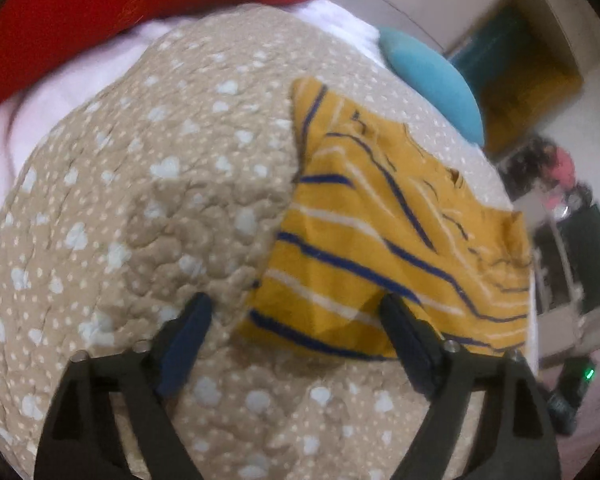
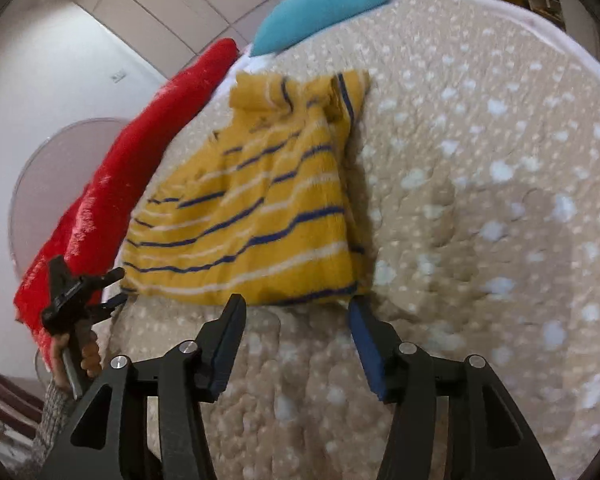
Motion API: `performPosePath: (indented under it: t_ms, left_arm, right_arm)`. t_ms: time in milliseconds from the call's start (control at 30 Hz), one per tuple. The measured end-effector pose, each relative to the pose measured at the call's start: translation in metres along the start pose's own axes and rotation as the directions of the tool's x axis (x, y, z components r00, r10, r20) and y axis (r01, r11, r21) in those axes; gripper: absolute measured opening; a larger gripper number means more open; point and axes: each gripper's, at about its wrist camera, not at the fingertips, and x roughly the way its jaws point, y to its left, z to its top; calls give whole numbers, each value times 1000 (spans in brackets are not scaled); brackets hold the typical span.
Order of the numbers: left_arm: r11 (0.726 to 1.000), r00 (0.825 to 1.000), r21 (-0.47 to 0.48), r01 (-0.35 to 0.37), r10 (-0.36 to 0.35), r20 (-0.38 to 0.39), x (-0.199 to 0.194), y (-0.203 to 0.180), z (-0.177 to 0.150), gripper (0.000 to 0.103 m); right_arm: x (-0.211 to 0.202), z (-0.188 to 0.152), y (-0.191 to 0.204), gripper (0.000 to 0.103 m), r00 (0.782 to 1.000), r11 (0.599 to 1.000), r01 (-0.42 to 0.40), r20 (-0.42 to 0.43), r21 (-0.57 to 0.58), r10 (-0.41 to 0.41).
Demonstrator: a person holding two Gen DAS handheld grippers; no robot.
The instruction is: Fold small clothes
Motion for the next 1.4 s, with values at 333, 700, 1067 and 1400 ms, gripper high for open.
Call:
performPosePath:
  t_ms: [333,700,1067,1400]
  left_arm:
    - [987,986,-31,-161,162,29,-32,5,2,26]
    - [956,968,-154,251,-245,58,-25,7,-46,85]
    - [912,947,-271,308,-267,179,20,-10,3,102]
    - [971,993,-227,72,-49,104,-12,-31,-6,9]
  right_arm:
    - [0,30,-24,15,999,996,23,21,89,-25]
    - [3,-20,-20,49,966,953,-256,-2,165,259]
    - [58,42,-9,43,975,957,-212,113,198,193]
    - [61,52,-24,7,947,887,-320,91,334,307]
